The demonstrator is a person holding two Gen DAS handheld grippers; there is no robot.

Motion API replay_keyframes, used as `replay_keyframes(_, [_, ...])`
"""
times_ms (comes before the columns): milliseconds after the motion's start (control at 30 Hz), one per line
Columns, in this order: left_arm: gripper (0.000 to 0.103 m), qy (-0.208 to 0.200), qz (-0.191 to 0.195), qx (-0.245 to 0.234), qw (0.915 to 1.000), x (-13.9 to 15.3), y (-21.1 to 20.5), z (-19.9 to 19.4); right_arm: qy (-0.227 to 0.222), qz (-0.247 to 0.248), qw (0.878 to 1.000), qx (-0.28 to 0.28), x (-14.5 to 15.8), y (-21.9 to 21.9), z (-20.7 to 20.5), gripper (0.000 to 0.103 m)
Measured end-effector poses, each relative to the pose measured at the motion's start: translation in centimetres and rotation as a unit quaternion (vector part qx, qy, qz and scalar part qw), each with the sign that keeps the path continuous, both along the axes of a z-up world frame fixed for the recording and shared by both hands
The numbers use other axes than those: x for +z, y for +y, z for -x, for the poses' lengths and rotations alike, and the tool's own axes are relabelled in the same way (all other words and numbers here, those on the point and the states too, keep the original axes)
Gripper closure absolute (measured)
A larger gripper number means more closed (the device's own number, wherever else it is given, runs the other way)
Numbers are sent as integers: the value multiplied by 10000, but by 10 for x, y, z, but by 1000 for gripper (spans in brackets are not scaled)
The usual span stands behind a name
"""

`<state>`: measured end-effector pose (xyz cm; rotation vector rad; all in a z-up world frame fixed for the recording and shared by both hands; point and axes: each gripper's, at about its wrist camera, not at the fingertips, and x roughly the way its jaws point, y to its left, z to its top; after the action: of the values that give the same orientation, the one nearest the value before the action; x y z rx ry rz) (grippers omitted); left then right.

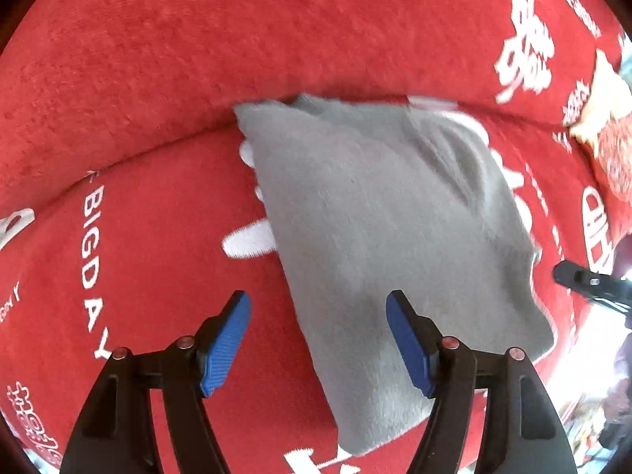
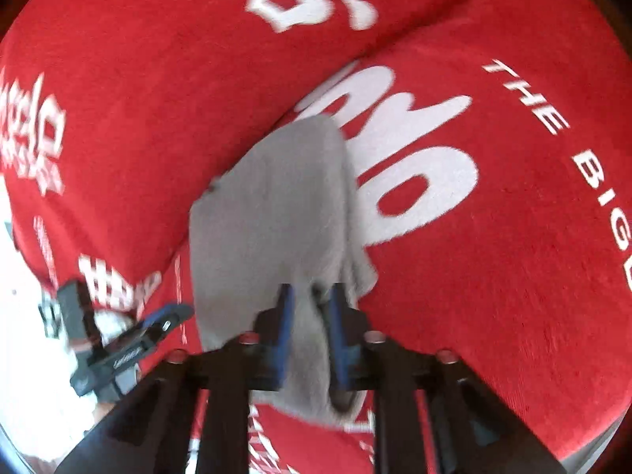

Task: Fold small clothes
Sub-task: 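Lay the folded bundle down and open both grippers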

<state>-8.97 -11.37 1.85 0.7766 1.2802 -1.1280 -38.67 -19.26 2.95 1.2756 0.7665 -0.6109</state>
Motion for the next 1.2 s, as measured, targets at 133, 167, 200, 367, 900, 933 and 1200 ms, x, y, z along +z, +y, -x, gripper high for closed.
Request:
replay_keyframes(133, [31, 7, -196, -92, 9998, -18, 20, 13, 146, 73, 9982, 576, 1, 26, -25, 87])
replay_keyframes(167, [31, 29, -263, -96, 9996, -24, 26, 14, 304, 90, 9972, 679, -4, 31, -28, 87])
replay_keyframes(200, [29, 67, -305, -91, 9995, -29, 30, 14, 525, 55, 9959, 728, -13, 34, -30, 87])
replay_keyframes(367, [21, 162, -359, -15, 9992, -34, 38, 11, 852, -358, 9952, 332, -55, 34, -6, 101])
replay_keyframes(900, [21, 185, -497, -7, 9986, -28, 41, 13, 1005, -723, 9921, 190, -51, 39, -5, 101])
replay_keyframes(933, [21, 193, -506, 9, 9985, -29, 42, 11, 1018, -717, 9920, 190, -50, 38, -7, 101])
replay_keyframes(1200, [21, 198, -540, -25, 9983, -28, 43, 10, 1256, -642, 9900, -23, -43, 31, 6, 96])
